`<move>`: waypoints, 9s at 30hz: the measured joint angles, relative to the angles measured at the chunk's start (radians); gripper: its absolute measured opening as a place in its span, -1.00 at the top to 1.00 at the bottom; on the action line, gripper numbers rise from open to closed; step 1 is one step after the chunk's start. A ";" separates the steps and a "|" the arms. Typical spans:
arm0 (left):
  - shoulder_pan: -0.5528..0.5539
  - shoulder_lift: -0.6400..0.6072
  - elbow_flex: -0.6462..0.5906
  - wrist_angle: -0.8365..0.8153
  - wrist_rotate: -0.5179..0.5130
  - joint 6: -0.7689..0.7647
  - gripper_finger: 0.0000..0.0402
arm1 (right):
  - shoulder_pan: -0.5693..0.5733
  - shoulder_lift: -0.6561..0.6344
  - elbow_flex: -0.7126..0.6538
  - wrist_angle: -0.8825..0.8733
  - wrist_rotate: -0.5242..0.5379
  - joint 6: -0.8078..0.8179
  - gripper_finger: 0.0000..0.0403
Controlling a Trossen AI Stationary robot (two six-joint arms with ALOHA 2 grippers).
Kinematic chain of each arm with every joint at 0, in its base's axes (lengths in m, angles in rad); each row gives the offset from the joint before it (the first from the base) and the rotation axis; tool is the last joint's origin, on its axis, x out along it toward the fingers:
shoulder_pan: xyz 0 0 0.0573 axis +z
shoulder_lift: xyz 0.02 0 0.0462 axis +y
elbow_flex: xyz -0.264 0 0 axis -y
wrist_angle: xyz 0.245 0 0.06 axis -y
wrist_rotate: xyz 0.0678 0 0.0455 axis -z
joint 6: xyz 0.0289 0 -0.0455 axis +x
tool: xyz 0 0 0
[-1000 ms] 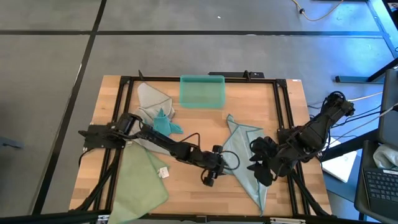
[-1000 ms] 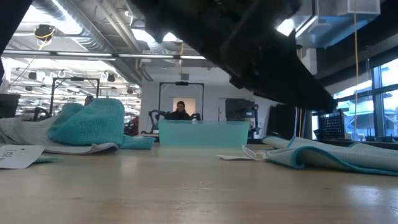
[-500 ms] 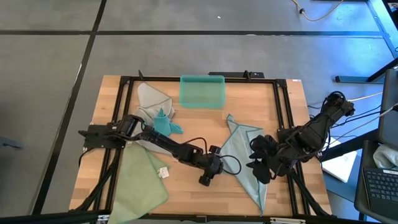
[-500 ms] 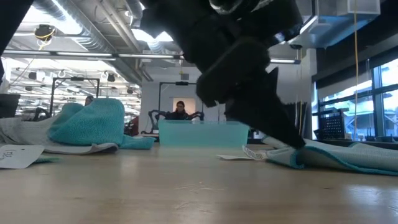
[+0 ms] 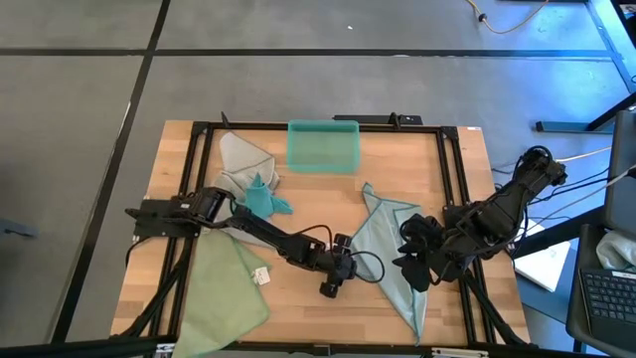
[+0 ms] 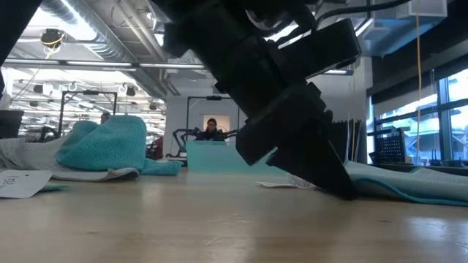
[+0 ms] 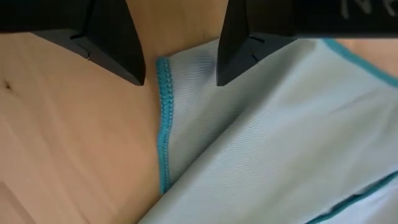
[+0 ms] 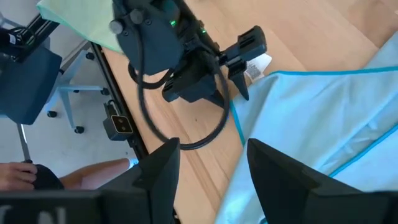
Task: Fold microfiber towels
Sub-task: Fold the light blue towel
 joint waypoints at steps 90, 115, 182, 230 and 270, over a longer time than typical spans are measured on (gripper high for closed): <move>0.092 -0.553 -0.021 -0.929 0.088 -0.571 0.72 | -0.738 0.259 -0.344 0.291 -0.350 -0.198 -0.38; 0.247 -0.837 -0.021 -0.934 0.046 -0.427 0.72 | -0.877 0.465 -0.344 0.339 -0.501 -0.423 -0.33; 0.224 -0.835 -0.021 -0.950 0.042 -0.437 0.72 | -0.881 0.470 -0.375 0.381 -0.406 -0.321 0.34; 0.225 -0.835 -0.021 -0.949 0.037 -0.489 0.72 | -0.800 0.445 -0.220 -0.030 -0.451 -0.684 0.96; 0.061 -0.835 -0.021 -0.925 -0.046 -0.801 0.72 | -0.369 0.167 -0.476 -0.245 -0.550 -0.527 0.78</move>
